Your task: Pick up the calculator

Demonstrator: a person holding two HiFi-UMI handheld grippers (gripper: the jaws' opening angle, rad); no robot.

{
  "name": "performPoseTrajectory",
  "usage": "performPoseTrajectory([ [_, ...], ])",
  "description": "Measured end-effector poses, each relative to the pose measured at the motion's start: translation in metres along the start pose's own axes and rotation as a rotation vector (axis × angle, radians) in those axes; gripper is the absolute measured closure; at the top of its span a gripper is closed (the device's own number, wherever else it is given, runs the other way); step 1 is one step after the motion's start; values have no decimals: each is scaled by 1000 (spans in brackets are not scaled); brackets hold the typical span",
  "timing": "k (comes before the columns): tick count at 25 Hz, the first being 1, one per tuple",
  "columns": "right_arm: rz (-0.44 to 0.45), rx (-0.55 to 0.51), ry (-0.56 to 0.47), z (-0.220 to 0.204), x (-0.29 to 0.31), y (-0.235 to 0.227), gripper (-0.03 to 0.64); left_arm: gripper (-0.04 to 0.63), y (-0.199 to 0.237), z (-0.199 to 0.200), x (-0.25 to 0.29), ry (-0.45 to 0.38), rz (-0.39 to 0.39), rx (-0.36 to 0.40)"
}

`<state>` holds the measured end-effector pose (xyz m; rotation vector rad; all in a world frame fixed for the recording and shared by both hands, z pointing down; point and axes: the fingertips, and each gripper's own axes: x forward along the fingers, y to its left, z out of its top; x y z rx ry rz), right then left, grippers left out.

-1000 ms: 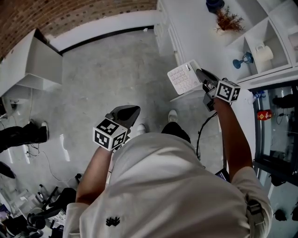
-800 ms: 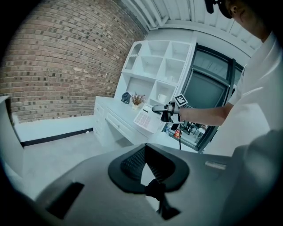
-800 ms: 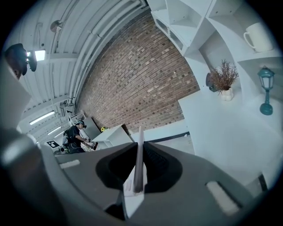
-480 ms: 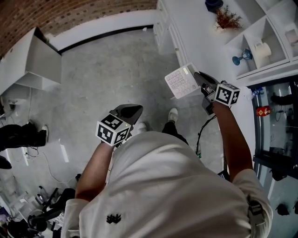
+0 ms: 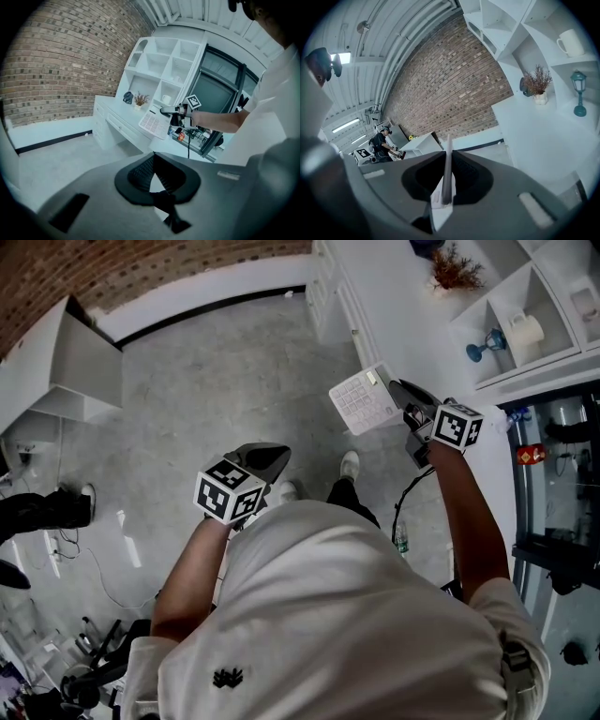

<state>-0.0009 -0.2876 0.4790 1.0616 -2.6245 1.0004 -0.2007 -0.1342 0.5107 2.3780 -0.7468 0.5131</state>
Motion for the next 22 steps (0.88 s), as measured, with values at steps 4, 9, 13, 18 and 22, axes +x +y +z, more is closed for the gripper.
performPoseTrajectory([
  [4, 9, -4, -5, 1, -1, 6, 563, 589, -2, -3, -2, -2, 3, -3],
  [9, 18, -3, -6, 1, -2, 10, 563, 589, -4, -4, -3, -5, 2, -4],
  [13, 25, -1, -5, 1, -4, 12, 563, 589, -6, -2, -3, -6, 2, -2],
  [18, 33, 2, 0, -1, -6, 13, 563, 589, -8, -4, 0, 0, 0, -3],
  [22, 39, 7, 8, -4, -8, 12, 563, 589, -10, -4, 4, 1, -3, -5],
])
